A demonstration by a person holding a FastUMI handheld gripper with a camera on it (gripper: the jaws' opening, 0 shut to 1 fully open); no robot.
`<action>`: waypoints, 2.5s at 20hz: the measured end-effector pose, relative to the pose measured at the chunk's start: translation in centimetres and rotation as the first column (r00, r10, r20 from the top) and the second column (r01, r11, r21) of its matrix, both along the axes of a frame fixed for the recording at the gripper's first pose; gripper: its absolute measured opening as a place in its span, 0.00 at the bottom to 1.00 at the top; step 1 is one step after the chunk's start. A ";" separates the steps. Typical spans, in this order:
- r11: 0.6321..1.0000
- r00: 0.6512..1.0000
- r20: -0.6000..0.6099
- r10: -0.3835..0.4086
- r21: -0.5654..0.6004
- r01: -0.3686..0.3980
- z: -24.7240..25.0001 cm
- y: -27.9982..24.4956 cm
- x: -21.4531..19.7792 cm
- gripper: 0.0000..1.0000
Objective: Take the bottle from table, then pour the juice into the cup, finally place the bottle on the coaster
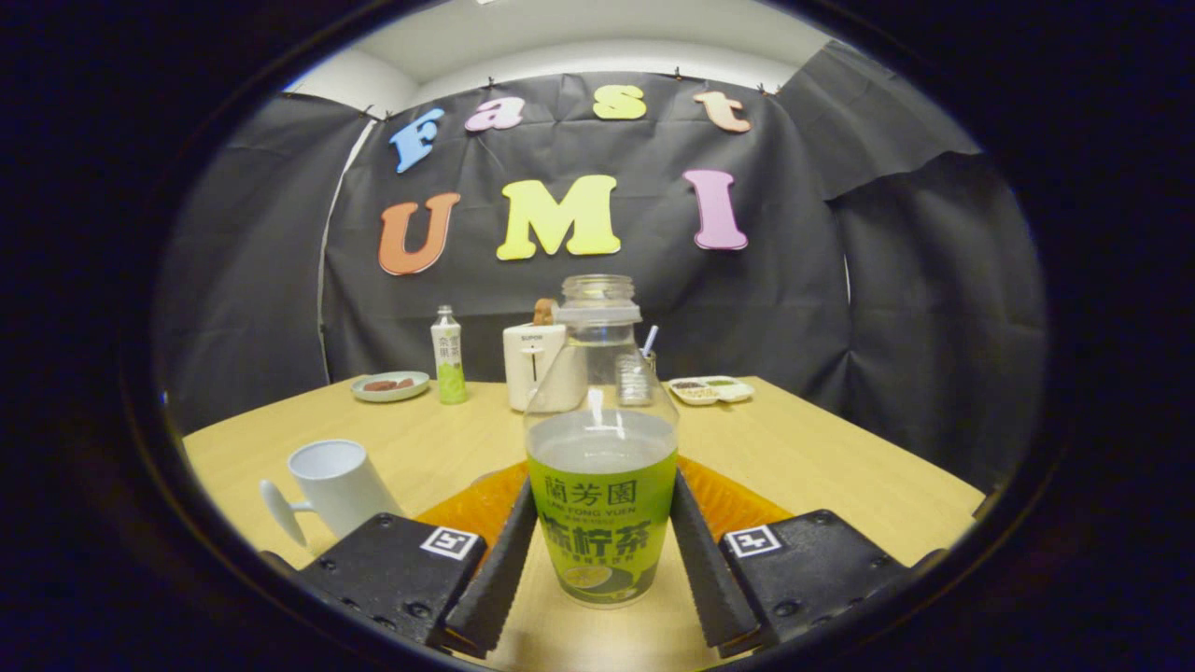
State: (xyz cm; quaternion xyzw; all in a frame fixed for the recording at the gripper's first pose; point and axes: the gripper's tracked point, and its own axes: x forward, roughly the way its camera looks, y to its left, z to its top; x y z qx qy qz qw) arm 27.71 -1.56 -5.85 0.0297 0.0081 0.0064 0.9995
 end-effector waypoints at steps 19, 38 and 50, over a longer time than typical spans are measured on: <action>0.952 0.997 -0.043 -0.069 -0.300 0.053 1.1 -2.0 -10.8 0.80; 0.535 0.952 0.104 -0.288 -0.807 0.249 7.4 -4.3 -7.5 0.80; 0.216 0.932 0.219 -0.287 -0.934 0.286 8.6 0.9 -6.0 0.80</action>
